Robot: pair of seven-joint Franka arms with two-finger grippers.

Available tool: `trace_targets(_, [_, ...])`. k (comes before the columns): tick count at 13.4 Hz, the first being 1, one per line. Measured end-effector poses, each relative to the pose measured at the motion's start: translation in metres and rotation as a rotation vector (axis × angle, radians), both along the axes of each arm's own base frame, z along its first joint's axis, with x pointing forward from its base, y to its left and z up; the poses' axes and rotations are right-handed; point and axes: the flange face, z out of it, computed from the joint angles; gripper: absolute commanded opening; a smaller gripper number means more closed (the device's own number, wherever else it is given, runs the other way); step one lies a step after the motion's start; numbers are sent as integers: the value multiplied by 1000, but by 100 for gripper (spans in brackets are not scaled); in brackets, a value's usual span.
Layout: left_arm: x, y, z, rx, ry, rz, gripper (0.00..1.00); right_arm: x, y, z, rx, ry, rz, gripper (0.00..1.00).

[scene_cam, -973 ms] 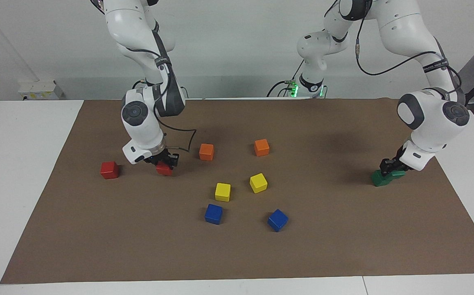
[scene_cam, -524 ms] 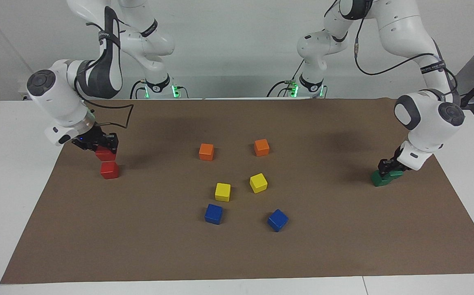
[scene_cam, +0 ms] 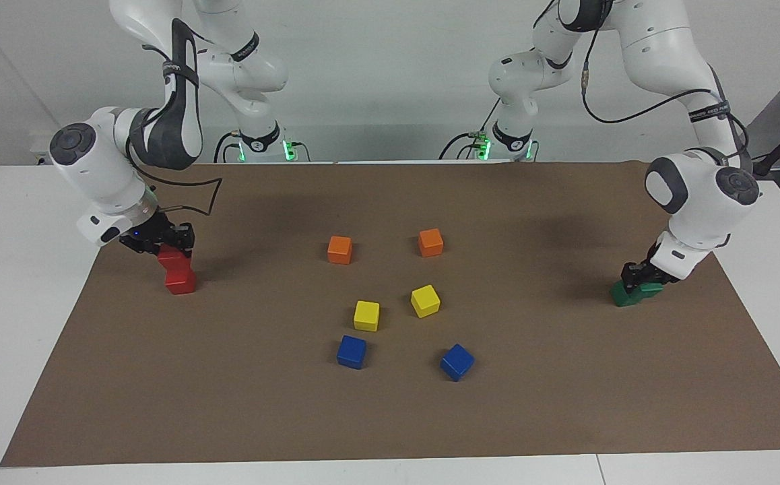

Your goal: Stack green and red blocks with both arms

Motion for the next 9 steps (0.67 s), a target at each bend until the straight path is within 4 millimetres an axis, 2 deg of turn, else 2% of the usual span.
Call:
trace_targets(5, [-13, 3, -18, -2, 34, -57, 100, 0, -17, -10, -17, -15, 30, 0])
trace_targets(9, [-16, 6, -10, -3, 51, -55, 100, -2, -16, -17, -23, -27, 33, 0])
